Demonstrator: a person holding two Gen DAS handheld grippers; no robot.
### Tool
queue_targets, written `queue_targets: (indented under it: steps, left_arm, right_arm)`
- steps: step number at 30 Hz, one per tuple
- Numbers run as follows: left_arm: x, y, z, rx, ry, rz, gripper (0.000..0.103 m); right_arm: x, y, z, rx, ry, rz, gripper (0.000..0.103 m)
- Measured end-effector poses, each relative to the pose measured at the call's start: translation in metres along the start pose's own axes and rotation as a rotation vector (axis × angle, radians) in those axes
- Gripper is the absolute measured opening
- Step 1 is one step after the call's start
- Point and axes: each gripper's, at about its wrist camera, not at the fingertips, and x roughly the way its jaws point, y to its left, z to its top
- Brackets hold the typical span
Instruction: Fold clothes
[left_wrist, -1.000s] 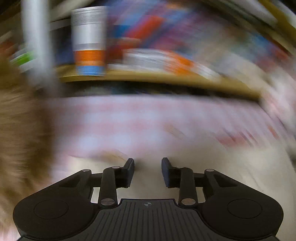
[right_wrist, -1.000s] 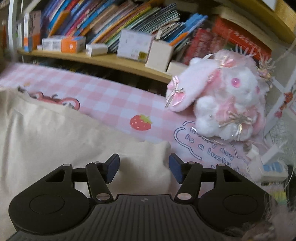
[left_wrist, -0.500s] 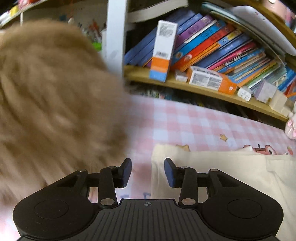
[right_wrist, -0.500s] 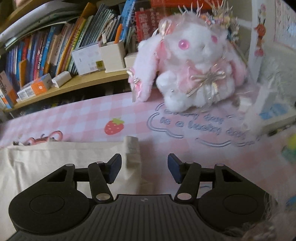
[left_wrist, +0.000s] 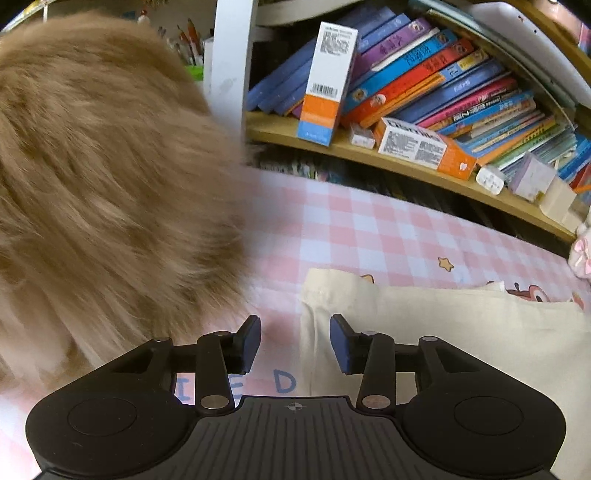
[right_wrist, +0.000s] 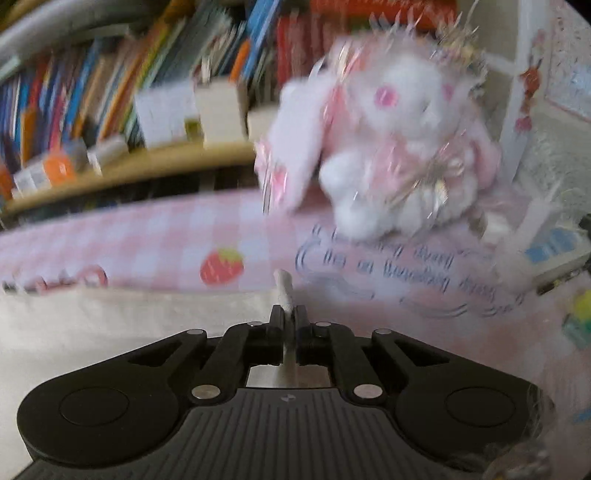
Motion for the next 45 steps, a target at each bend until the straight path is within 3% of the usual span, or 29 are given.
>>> queue_targets:
  steps: [1, 2, 3, 4, 10, 12, 14, 17, 20, 23, 25, 27, 29, 32, 38, 45]
  left_arm:
    - [0.001, 0.001, 0.0, -0.005, 0.001, 0.0, 0.041]
    - [0.003, 0.002, -0.001, -0.011, 0.002, -0.003, 0.041]
    - [0.004, 0.002, -0.002, -0.017, 0.002, -0.005, 0.041]
    - [0.004, 0.003, -0.003, -0.022, 0.001, -0.007, 0.041]
    - [0.006, -0.003, -0.008, -0.046, -0.012, -0.019, 0.037]
    - [0.007, -0.006, -0.009, -0.05, -0.011, -0.028, 0.026]
    - [0.007, -0.01, -0.009, -0.067, 0.006, -0.051, 0.007]
    - [-0.004, -0.018, -0.007, -0.038, 0.004, -0.106, 0.003]
    - [-0.029, -0.018, 0.003, -0.011, -0.132, -0.082, 0.003]
    - [-0.015, -0.005, 0.011, -0.034, -0.086, -0.063, 0.003]
    - [0.001, -0.006, 0.01, -0.001, -0.015, -0.044, 0.011]
    - [0.007, -0.008, 0.008, 0.029, 0.006, -0.004, 0.017]
    - [-0.004, -0.004, 0.006, 0.007, -0.028, 0.021, 0.031]
    - [-0.033, -0.001, -0.004, -0.007, -0.1, 0.004, 0.035]
    - [-0.087, -0.02, -0.044, 0.098, -0.145, -0.066, 0.052]
    - [-0.113, -0.042, -0.09, 0.115, -0.105, -0.102, 0.07]
  right_arm:
    - [0.003, 0.0, -0.002, -0.001, 0.012, -0.013, 0.008]
    - [0.006, 0.0, -0.004, -0.002, 0.025, -0.026, 0.02]
    - [0.01, 0.0, -0.006, -0.002, 0.037, -0.039, 0.04]
    - [0.013, 0.0, -0.008, -0.003, 0.05, -0.052, 0.045]
    - [-0.008, 0.003, -0.034, 0.019, 0.076, -0.048, 0.043]
    - [-0.016, 0.004, -0.044, 0.027, 0.083, -0.044, 0.043]
    - [-0.024, 0.005, -0.053, 0.035, 0.091, -0.041, 0.043]
    - [-0.037, 0.006, -0.067, 0.047, 0.102, -0.035, 0.041]
    - [-0.049, 0.008, -0.081, 0.059, 0.113, -0.029, 0.039]
    - [-0.055, 0.009, -0.087, 0.061, 0.122, -0.026, 0.038]
    - [-0.055, 0.009, -0.087, 0.056, 0.127, -0.024, 0.038]
    - [-0.055, 0.009, -0.086, 0.051, 0.132, -0.023, 0.038]
    - [-0.055, 0.009, -0.086, 0.046, 0.137, -0.021, 0.038]
    - [-0.054, 0.009, -0.085, 0.038, 0.145, -0.019, 0.04]
    - [-0.072, 0.015, -0.091, 0.04, 0.147, -0.023, 0.06]
    - [-0.098, 0.027, -0.101, 0.046, 0.138, -0.047, 0.084]
